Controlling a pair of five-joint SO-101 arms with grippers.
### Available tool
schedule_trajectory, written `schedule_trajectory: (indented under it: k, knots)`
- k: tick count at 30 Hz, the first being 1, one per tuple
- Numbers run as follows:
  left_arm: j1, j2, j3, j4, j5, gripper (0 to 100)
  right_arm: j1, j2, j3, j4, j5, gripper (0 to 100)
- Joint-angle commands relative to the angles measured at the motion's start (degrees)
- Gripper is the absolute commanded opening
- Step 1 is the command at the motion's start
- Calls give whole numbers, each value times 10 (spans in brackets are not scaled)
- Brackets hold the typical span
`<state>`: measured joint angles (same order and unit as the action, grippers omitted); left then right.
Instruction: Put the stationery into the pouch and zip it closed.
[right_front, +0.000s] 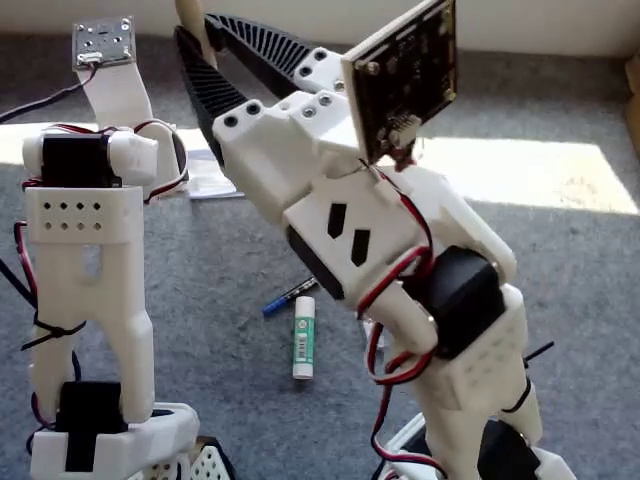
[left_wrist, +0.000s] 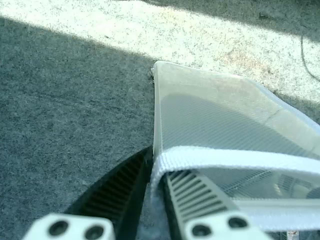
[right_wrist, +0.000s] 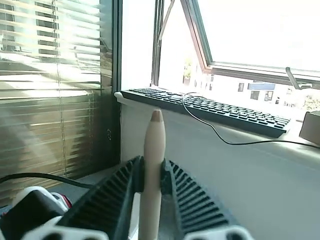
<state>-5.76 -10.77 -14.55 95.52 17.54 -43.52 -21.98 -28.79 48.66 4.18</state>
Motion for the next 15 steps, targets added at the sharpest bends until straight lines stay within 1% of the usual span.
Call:
schedule_trajectory:
  k: [1, 5, 10, 13, 15]
  knots:
    - [8, 1, -20, 1, -6, 7, -4, -19, 48, -80, -1, 5]
    - [7, 1, -20, 1, -6, 7, -4, -50, 110, -134, -1, 5]
    - [7, 1, -20, 1, -6, 7, -4, -102, 230, -238, 3, 5]
    - [7, 1, -20, 1, -6, 7, -5, -129, 305, -301, 50, 5]
    - [7, 1, -20, 1, -6, 7, -6, -146, 355, -351, 68, 5]
